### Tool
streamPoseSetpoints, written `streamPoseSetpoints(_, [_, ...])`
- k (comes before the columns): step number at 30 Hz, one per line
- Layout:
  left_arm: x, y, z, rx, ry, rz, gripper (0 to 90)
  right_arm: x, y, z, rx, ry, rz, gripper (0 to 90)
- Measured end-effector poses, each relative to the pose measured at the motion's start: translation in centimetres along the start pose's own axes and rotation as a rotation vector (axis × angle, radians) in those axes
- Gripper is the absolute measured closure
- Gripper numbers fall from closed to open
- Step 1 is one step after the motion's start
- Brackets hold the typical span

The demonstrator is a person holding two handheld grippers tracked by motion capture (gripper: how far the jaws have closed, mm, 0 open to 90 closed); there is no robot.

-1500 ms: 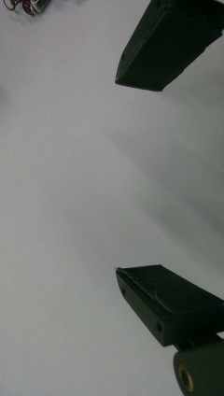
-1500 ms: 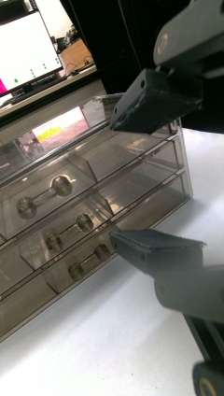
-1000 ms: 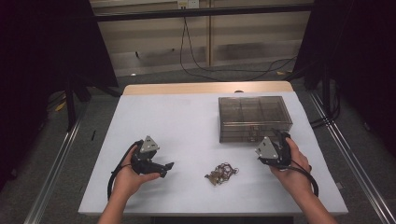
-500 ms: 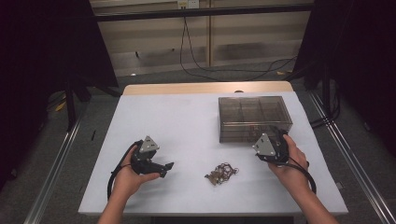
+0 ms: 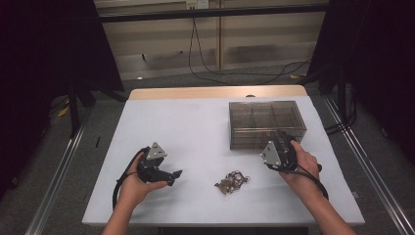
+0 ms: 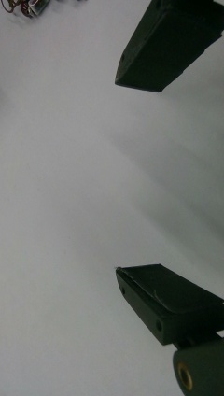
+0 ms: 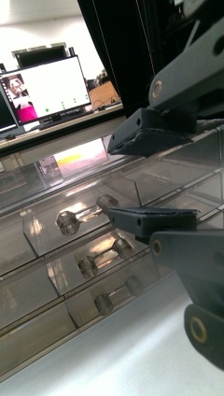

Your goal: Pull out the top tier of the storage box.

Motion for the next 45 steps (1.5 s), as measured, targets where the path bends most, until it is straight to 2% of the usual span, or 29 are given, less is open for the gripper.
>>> streamPoseSetpoints(1, [0.0, 0.0, 0.0, 0.0, 0.001, 0.0, 7.6, 0.0, 0.0, -0.1, 0.0, 0.001, 0.025, 65.0])
streamPoseSetpoints(4, [0.0, 0.0, 0.0, -0.001, -0.002, 0.007, 7.6, 0.2, 0.0, -0.1, 0.011, 0.008, 0.027, 66.9])
streamPoseSetpoints(9, [0.0, 0.0, 0.0, 0.001, -0.002, 0.007, 7.6, 0.4, -0.1, -0.5, 0.013, 0.004, 0.076, 71.8])
streamPoseSetpoints(11, [0.0, 0.0, 0.0, 0.0, -0.002, 0.006, 7.6, 0.5, -0.2, -0.5, 0.018, 0.002, 0.069, 72.1])
streamPoseSetpoints(12, [0.0, 0.0, 0.0, 0.003, -0.004, 0.001, 7.6, 0.7, -0.3, -0.6, 0.012, 0.001, 0.092, 72.6])
streamPoseSetpoints(17, [0.0, 0.0, 0.0, 0.003, -0.002, 0.001, 7.6, 0.7, -0.5, -0.7, 0.011, 0.004, 0.117, 74.3])
streamPoseSetpoints(18, [0.0, 0.0, 0.0, -0.006, -0.002, 0.013, 7.6, 0.8, -0.4, -0.7, 0.013, 0.001, 0.118, 74.8])
streamPoseSetpoints(20, [0.0, 0.0, -0.1, -0.008, 0.002, 0.014, 7.6, 1.0, -0.4, -0.9, 0.018, 0.001, 0.147, 75.7])
streamPoseSetpoints(23, [0.0, 0.0, 0.0, -0.003, 0.004, 0.009, 7.6, 1.1, -0.4, -1.0, 0.025, 0.003, 0.143, 76.1])
streamPoseSetpoints(24, [0.0, 0.0, -0.1, -0.01, 0.004, 0.016, 7.6, 1.0, -0.3, -1.1, 0.027, 0.004, 0.163, 76.3])
streamPoseSetpoints(25, [0.0, 0.0, -0.1, -0.01, 0.002, 0.014, 7.6, 1.2, -0.4, -1.2, 0.025, 0.0, 0.153, 77.4])
streamPoseSetpoints(29, [0.0, 0.0, -0.1, -0.008, 0.003, 0.014, 7.6, 1.3, -0.4, -1.2, 0.032, 0.012, 0.193, 79.0])
streamPoseSetpoints(33, [0.0, 0.0, -0.1, -0.008, 0.002, 0.014, 7.6, 1.3, -0.4, -1.3, 0.035, 0.018, 0.211, 79.3])
streamPoseSetpoints(35, [0.1, 0.0, 0.0, 0.002, 0.0, 0.0, 7.6, 1.4, -0.6, -1.4, 0.027, 0.039, 0.23, 79.2])
streamPoseSetpoints(39, [0.1, 0.0, 0.0, 0.003, 0.004, 0.003, 7.6, 1.4, -0.6, -1.3, 0.036, 0.046, 0.223, 80.0])
streamPoseSetpoints(42, [0.2, 0.0, 0.0, 0.003, -0.001, 0.002, 7.6, 1.4, -0.6, -1.4, 0.031, 0.049, 0.248, 80.3])
streamPoseSetpoints(45, [0.2, 0.0, 0.0, 0.004, -0.002, -0.002, 7.6, 1.5, -0.6, -1.3, 0.032, 0.048, 0.245, 80.4])
Point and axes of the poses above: each handheld gripper's, and its own axes: z roughly backward along the jaws, y roughly out of its underside, x roughly to its left, the point moved 9 cm from there along -z, roughly forward along the jaws, and after that the axes turned 11 degrees about z, right-handed, at the moved point
